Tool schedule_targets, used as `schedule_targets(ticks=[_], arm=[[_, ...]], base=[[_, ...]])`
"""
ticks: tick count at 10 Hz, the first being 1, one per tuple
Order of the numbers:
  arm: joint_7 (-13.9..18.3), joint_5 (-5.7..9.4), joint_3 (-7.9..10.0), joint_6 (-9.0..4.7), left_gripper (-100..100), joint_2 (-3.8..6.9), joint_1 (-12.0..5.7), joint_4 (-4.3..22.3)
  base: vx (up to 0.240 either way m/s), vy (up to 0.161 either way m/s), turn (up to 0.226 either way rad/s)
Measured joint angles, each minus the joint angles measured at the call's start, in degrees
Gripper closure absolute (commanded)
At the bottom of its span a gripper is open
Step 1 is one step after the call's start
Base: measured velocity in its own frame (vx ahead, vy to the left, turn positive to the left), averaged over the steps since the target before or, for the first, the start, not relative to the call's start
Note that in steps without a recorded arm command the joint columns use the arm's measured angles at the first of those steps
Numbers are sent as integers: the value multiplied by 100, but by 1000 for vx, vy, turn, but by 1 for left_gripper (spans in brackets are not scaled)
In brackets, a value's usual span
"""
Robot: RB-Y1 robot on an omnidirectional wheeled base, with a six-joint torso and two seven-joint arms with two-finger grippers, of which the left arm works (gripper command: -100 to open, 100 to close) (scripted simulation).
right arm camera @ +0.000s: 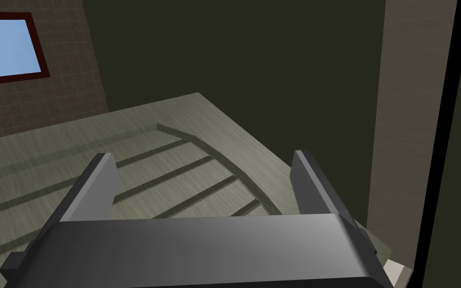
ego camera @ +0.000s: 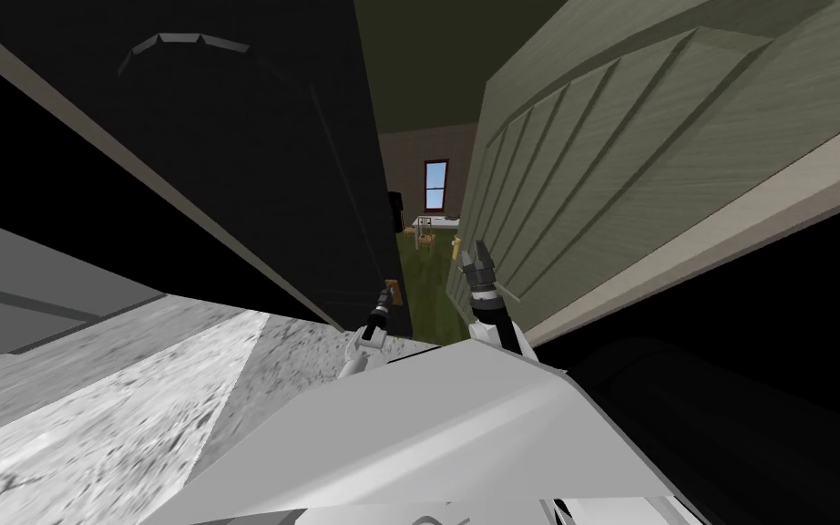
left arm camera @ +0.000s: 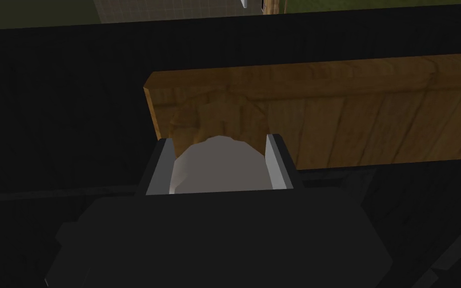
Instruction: Push the door open
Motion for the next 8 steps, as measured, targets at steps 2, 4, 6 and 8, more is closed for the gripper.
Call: schedule_targets(ticks=[2, 4, 6, 8], arm=[[-62, 6, 109, -26, 100, 0, -44, 19], [-80, 16, 172, 23, 100, 22, -93, -19], [-130, 29, 318, -87, 100, 20, -143, 156], [-204, 44, 518, -18, 100, 52, -142, 103]], base=[[143, -93, 51], [84, -60, 38], [118, -107, 133], [161, -139, 119]])
